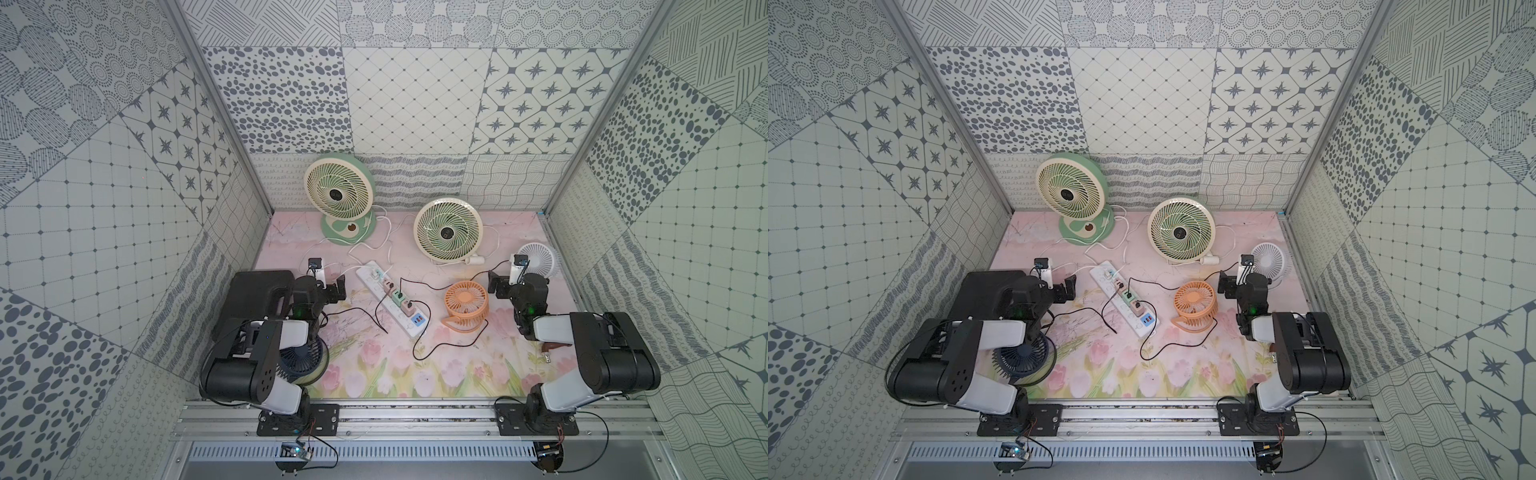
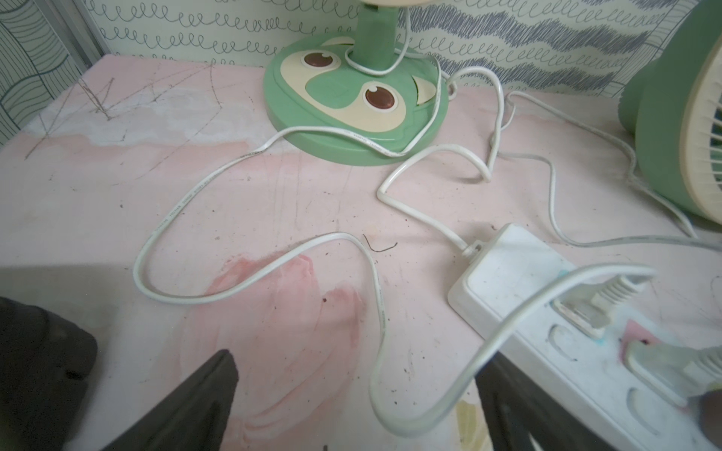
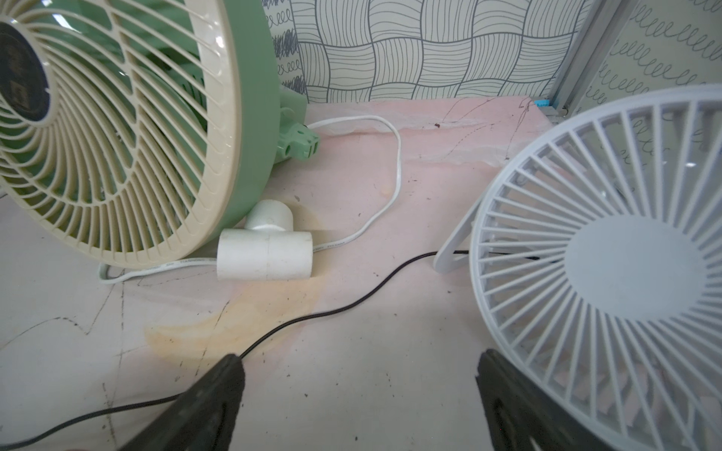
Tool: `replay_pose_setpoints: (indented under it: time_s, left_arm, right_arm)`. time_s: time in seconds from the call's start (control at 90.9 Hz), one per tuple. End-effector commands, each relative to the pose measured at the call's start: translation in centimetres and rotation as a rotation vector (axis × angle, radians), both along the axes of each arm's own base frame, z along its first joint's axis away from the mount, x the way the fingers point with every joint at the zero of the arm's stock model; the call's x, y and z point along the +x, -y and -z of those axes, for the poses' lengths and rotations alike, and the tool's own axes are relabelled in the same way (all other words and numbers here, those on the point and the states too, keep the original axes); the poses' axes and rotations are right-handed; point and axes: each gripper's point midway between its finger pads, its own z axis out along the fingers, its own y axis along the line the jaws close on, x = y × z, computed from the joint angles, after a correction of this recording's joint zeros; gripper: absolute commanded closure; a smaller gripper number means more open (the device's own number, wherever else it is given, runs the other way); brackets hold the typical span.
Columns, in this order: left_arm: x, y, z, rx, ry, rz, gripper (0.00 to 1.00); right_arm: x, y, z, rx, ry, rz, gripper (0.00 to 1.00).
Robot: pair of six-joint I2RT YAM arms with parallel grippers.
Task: Unplug the desk fan from the power strip
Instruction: Remove the plug from the socket.
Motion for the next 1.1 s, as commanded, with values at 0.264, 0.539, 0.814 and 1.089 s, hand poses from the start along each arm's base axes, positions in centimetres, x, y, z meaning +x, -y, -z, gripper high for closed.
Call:
replay_pose_setpoints:
  time_s: [0.264,0.539,0.814,1.089]
  left_arm:
    - [-2.5,1.2,-5.8,0.006,0.049,-0.077,0.01]
    - [-5.4,3.9,-9.9,-0.166,0.038,-0.063,0.01]
    - [-6.2,6.8,-10.4,-0.451,-0.092,-0.014,0.01]
    - [-7.2,9.7,-9.0,-0.603,-0.197,0.090,0.01]
  right_arm:
    - [-1.6,-3.1,-8.0,-0.050,0.041,-0.067,0.03]
    - [-5.0,-9.4,-12.9,0.032,0.042,-0.284,0.03]
    - [-9.7,-16.9,-13.9,0.092,-0.039,-0.505,0.03]
    - [-13.8,-24.4,-12.0,0.190,-0.255,-0.676,0.03]
